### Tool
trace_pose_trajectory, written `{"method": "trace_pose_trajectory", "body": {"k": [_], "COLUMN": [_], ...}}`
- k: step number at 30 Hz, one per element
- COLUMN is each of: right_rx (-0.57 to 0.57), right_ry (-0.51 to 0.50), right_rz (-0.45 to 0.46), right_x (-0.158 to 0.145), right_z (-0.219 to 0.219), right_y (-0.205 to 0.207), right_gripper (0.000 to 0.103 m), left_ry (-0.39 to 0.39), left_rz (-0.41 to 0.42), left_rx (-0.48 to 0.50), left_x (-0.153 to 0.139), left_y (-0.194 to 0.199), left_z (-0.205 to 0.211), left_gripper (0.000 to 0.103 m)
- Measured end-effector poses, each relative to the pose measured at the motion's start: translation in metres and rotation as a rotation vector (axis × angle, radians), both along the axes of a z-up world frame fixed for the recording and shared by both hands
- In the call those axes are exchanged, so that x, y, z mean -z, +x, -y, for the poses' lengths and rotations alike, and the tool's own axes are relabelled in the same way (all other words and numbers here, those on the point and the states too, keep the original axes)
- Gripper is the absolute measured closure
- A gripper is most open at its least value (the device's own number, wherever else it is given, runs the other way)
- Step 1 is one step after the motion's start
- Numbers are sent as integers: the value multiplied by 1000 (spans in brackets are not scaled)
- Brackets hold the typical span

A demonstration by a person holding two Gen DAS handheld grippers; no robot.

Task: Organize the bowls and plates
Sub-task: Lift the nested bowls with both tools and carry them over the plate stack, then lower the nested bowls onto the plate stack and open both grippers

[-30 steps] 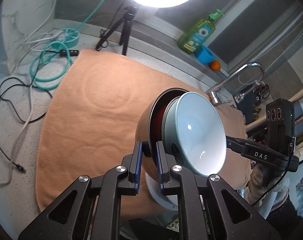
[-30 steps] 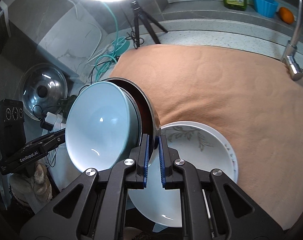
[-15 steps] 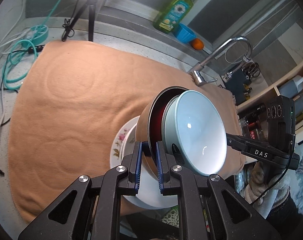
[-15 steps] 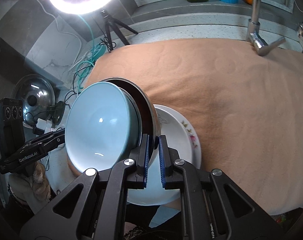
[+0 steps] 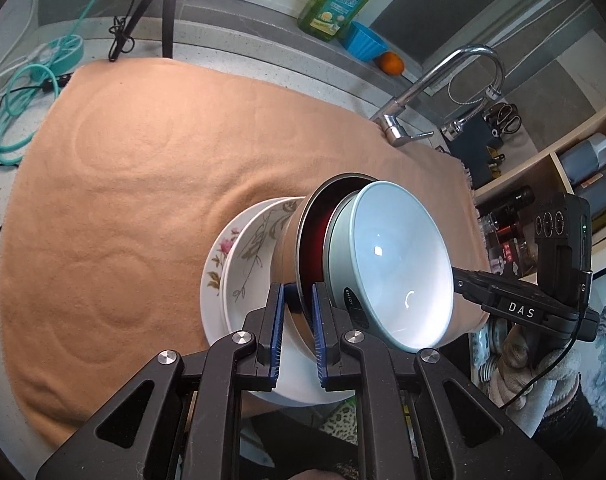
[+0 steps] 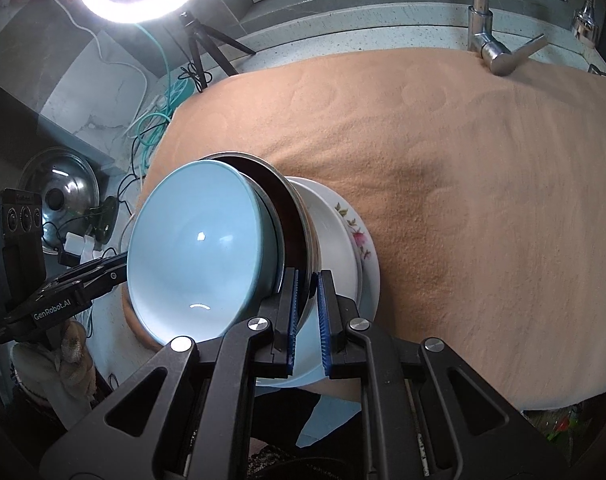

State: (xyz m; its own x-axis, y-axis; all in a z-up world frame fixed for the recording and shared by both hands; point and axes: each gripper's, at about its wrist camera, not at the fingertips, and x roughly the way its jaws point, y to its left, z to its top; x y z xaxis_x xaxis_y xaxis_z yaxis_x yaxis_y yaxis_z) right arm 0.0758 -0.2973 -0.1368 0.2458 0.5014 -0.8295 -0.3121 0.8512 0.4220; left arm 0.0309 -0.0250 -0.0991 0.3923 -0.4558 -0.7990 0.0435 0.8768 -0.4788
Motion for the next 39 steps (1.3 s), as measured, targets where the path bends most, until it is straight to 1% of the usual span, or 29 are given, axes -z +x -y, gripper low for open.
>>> {"method": "trace_pose_trajectory", "body": {"k": [13,26,30,33,39], "right_rx": [5,6,3,-1,13], "right_ry": [4,6,11,4,5], "right_rz": [-16,-19,-17,-9,10], "right_x": [7,10,12,11,4], "right_z": [0,0,0,-1,0], "right_y": [-3,-3,-3,-5,-7], "right_gripper": [93,93,91,91,91], "left_ry": [4,6,6,7,21], "left_rz": [-24,-25,-27,-22,15], "left_rx": [-5,-7,-8,-10,-17], "left_x": [5,6,6,6,-3], "left_y": [2,2,2,2,-1], "left_z": [2,2,1,0,-3], "left_gripper": [91,91,92,92,93]}}
